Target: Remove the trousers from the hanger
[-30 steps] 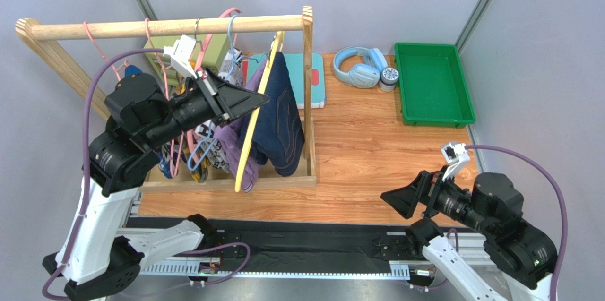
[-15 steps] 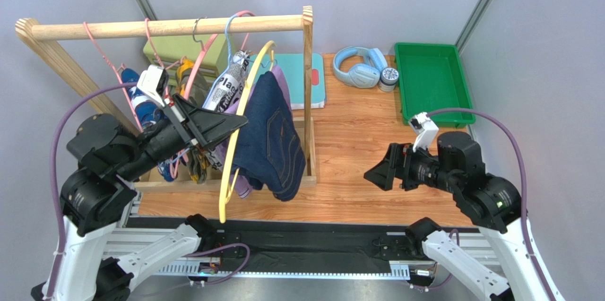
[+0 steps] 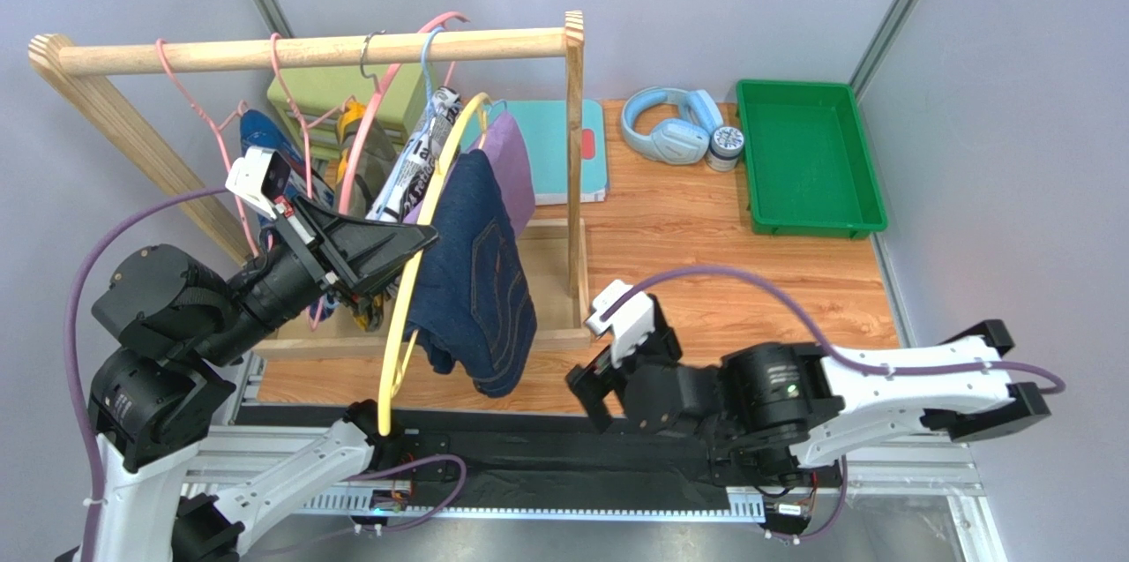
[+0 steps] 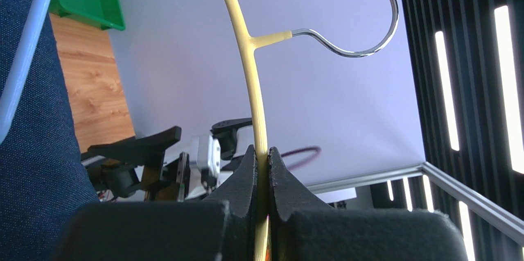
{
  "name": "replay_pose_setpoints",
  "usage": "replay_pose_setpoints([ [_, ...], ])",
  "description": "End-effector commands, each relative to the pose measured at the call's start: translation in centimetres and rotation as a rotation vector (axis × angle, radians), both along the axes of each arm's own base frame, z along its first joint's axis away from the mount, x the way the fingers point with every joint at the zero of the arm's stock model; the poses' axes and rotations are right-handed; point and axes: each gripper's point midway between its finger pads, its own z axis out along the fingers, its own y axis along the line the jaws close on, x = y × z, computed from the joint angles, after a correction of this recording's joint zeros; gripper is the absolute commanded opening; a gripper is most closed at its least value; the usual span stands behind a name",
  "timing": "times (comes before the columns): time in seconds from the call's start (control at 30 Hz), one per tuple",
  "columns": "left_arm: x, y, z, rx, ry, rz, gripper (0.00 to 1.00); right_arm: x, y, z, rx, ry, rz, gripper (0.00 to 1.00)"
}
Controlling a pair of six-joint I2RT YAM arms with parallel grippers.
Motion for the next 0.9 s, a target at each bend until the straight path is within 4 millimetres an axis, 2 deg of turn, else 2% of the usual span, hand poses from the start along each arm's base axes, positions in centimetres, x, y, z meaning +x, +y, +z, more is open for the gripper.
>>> replay_pose_setpoints([
  [0.0, -1.4, 1.2, 3.4, -0.114, -0.085, 0.002, 0.00, 1.5, 3.1, 6.9, 0.119, -0.300, -0.118, 0.96],
  [0.03, -1.4, 1.4, 3.2, -0.112, -0.076, 0.010, 0.00, 1.4, 4.0, 8.3, 0.170, -0.328, -0.141, 0.97],
  [0.1, -1.4, 1.8, 3.0, -0.111, -0.067, 0.032, 0.00, 0.2, 5.6, 9.1, 0.141, -0.409, -0.087, 0.97],
  [0.13, -1.4, 2.0, 2.5, -0.100, -0.045, 0.043, 0.00, -0.2, 6.6, 10.2, 0.199, -0.407, -0.088, 0.98],
  [0.17, -1.3, 2.4, 2.3, -0.108, -0.028, 0.061, 0.00, -0.7, 7.6, 10.2, 0.202, -0.415, -0.074, 0.98],
  [0.23, -1.2, 2.7, 1.5, -0.104, 0.002, 0.076, 0.00, -1.3, 8.8, 11.6, 0.252, -0.420, -0.073, 0.98],
  [0.27, -1.3, 3.2, 1.6, -0.114, 0.004, 0.096, 0.00, -1.6, 9.7, 11.5, 0.244, -0.435, -0.055, 0.98],
  [0.33, -1.4, 3.5, 1.6, -0.113, 0.013, 0.107, 0.00, -2.4, 11.1, 13.2, 0.278, -0.444, -0.015, 0.98],
  [0.37, -1.3, 3.7, 1.7, -0.109, 0.010, 0.122, 0.00, -3.2, 12.2, 12.8, 0.260, -0.460, 0.013, 0.98],
  [0.4, -1.3, 3.9, 1.7, -0.101, 0.006, 0.129, 0.00, -3.5, 12.7, 14.1, 0.283, -0.477, 0.023, 0.98],
  [0.5, -1.6, 3.9, 1.9, -0.093, 0.024, 0.123, 0.00, -4.5, 14.6, 14.5, 0.286, -0.497, 0.055, 0.98],
  [0.53, -1.7, 3.8, 2.0, -0.096, 0.025, 0.115, 0.00, -4.3, 14.7, 15.4, 0.282, -0.520, 0.047, 0.98],
  [0.57, -1.5, 3.7, 2.0, -0.096, 0.032, 0.115, 0.00, -4.4, 15.3, 15.1, 0.267, -0.537, 0.048, 0.98],
  [0.7, -1.3, 3.5, 1.7, -0.102, 0.053, 0.111, 0.00, -3.8, 15.9, 16.6, 0.284, -0.569, 0.015, 0.97],
  [0.87, -1.2, 3.2, 1.5, -0.109, 0.071, 0.100, 0.00, -1.2, 15.8, 16.2, 0.277, -0.566, -0.054, 0.96],
])
